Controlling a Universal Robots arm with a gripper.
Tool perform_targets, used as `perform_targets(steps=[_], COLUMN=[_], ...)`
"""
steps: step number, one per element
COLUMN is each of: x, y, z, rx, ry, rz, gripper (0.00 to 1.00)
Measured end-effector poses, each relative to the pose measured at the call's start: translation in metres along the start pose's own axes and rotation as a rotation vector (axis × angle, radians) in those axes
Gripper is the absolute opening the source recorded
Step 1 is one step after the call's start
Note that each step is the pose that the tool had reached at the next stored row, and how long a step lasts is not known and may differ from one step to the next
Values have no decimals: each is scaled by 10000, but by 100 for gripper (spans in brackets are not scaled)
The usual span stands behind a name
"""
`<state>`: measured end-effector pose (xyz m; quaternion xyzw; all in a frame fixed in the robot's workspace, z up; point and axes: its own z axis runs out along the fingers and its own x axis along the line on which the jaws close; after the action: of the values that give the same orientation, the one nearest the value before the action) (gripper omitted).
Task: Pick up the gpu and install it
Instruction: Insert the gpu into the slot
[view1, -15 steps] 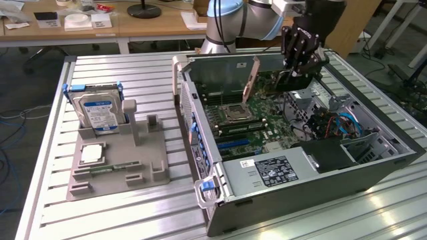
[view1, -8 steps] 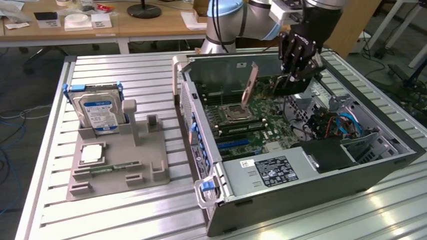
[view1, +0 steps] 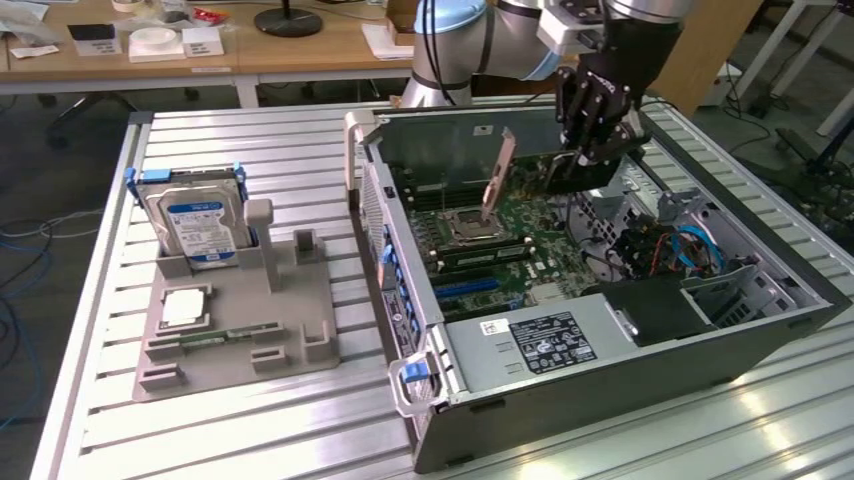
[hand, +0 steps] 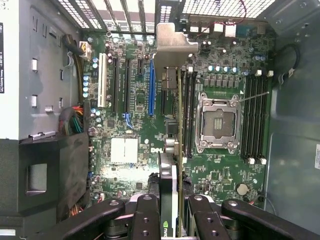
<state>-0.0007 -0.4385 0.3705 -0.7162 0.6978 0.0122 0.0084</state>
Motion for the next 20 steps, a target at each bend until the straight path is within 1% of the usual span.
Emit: perform_targets(steps=[3, 7, 11, 14, 15, 18, 19, 20], x=[23, 58, 59, 59, 59, 60, 60, 60], y=[23, 43, 49, 55, 65, 96, 103, 108], z=[11, 52, 66, 76, 86, 125, 136, 144], rx=[2, 10, 14, 23, 41, 137, 156, 162], ry=[-6, -7, -2, -9, -9, -2, -1, 0], rz=[-47, -177, -262, -260, -261, -265, -265, -265], gripper=[27, 27, 27, 27, 27, 27, 27, 27])
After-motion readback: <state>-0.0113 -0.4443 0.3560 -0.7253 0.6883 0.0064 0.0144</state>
